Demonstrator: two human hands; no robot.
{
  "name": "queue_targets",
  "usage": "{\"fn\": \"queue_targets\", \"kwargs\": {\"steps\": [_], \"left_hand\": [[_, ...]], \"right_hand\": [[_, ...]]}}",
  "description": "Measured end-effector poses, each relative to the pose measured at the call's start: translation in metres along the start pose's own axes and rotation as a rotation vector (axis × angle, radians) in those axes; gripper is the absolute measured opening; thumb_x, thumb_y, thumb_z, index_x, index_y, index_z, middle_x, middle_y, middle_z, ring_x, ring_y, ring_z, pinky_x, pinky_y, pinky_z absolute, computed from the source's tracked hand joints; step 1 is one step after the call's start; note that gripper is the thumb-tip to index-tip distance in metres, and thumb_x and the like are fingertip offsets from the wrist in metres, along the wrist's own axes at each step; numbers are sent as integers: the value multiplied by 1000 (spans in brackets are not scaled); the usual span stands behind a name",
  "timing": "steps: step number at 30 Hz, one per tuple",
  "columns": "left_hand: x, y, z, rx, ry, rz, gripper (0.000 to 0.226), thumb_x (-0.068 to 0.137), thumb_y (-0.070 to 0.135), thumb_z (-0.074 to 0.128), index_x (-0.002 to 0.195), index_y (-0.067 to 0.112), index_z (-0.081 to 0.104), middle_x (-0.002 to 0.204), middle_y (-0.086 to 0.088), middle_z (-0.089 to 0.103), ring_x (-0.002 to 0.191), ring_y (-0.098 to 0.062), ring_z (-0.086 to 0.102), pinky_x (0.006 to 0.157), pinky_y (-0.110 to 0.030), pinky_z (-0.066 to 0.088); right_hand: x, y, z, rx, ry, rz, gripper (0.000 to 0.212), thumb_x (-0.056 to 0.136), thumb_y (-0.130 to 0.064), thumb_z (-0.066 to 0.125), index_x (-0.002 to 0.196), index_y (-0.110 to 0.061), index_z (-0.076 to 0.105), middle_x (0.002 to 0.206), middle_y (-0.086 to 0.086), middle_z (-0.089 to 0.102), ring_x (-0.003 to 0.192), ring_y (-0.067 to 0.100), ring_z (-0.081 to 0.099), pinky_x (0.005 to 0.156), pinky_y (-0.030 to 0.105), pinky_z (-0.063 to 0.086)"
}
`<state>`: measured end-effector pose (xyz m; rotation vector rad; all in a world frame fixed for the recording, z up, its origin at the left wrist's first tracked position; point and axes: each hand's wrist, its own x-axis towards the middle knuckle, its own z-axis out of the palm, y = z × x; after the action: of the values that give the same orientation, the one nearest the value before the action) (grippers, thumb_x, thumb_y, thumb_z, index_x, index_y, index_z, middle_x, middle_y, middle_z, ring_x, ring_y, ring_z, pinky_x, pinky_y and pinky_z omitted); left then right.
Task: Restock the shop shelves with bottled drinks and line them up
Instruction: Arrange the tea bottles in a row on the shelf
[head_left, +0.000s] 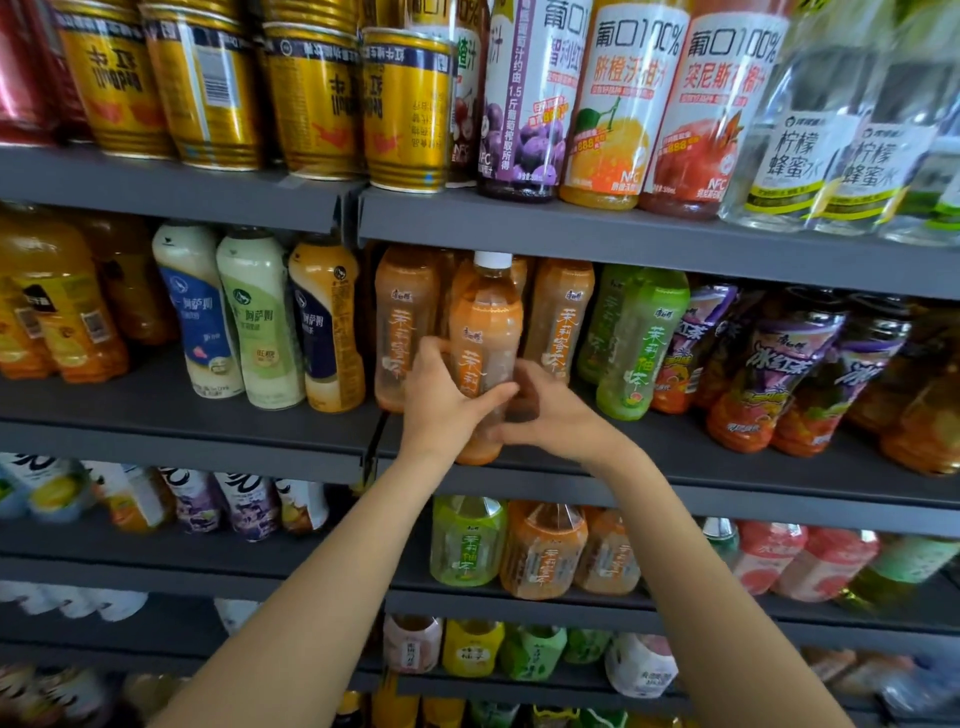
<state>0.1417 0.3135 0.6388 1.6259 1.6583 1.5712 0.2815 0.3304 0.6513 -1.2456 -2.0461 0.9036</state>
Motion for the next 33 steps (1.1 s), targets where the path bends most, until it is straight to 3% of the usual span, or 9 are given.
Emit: {"fn": "queue_targets", "kwargs": {"steps": [2, 5, 8, 11, 15, 17, 19, 24, 33], "left_hand": [[-1, 8, 21, 23, 8, 3, 72, 59, 36, 84, 111, 12, 40, 116, -8, 54, 112, -25, 51, 94, -38, 44], [-2, 20, 41, 48, -26, 25, 76, 58, 40, 83, 115, 11, 41, 118, -8, 52, 116, -25, 48, 98, -45, 42], [-4, 21, 37, 77, -75, 108, 73, 66, 43, 79, 120, 13, 41, 122, -4, 46, 116, -20, 46, 99, -37, 42], [-7, 7, 15, 121, 107, 146, 58, 77, 33, 72, 121, 6, 45, 120, -8, 47, 113, -18, 46, 95, -25, 38], [-2, -21, -5, 186, 357, 10, 47, 81, 13, 67, 120, 0, 44, 121, -19, 43, 114, -30, 45, 98, -38, 41], [4, -30, -6, 224, 332, -86, 59, 81, 14, 68, 128, -1, 38, 128, -21, 40, 122, -34, 39, 100, -37, 36], [12, -39, -5, 212, 266, -176, 73, 79, 18, 70, 136, -3, 30, 135, -21, 38, 129, -34, 34, 106, -38, 31], [24, -46, -3, 242, 207, -237, 77, 80, 22, 70, 141, 1, 27, 138, -19, 37, 130, -33, 34, 107, -41, 31], [20, -36, 3, 306, 208, -239, 60, 76, 30, 74, 121, 0, 49, 127, -19, 40, 119, -35, 42, 97, -39, 38]], "right_hand": [[-6, 1, -6, -73, 69, 26, 67, 73, -11, 75, 130, -10, 41, 120, 2, 56, 106, 13, 54, 84, 21, 45], [-10, 9, -16, -141, 255, 35, 54, 75, -6, 72, 123, -5, 47, 104, 3, 60, 94, 17, 57, 70, 15, 39], [-6, 23, -31, -111, 262, 73, 49, 75, -9, 74, 118, -5, 51, 111, 8, 64, 102, 24, 61, 84, 31, 50], [2, 31, -38, -6, 289, 144, 50, 75, -18, 76, 116, -7, 50, 115, 9, 63, 106, 25, 60, 93, 44, 49], [6, 31, -21, 36, 444, 178, 66, 74, -21, 78, 127, -8, 41, 126, 9, 54, 118, 25, 51, 99, 36, 43], [5, 26, -4, -15, 631, 163, 85, 69, -26, 81, 136, -6, 32, 133, 13, 42, 124, 27, 41, 101, 36, 38], [6, 23, 10, -56, 742, 180, 87, 69, -28, 81, 136, -4, 31, 131, 15, 39, 123, 30, 40, 100, 39, 38], [12, 27, 19, -100, 763, 182, 71, 75, -24, 76, 130, -4, 35, 126, 12, 43, 119, 30, 46, 95, 39, 43], [12, 23, 19, -143, 741, 210, 70, 78, -27, 73, 131, -5, 33, 129, 10, 40, 118, 29, 48, 90, 38, 44]]}}
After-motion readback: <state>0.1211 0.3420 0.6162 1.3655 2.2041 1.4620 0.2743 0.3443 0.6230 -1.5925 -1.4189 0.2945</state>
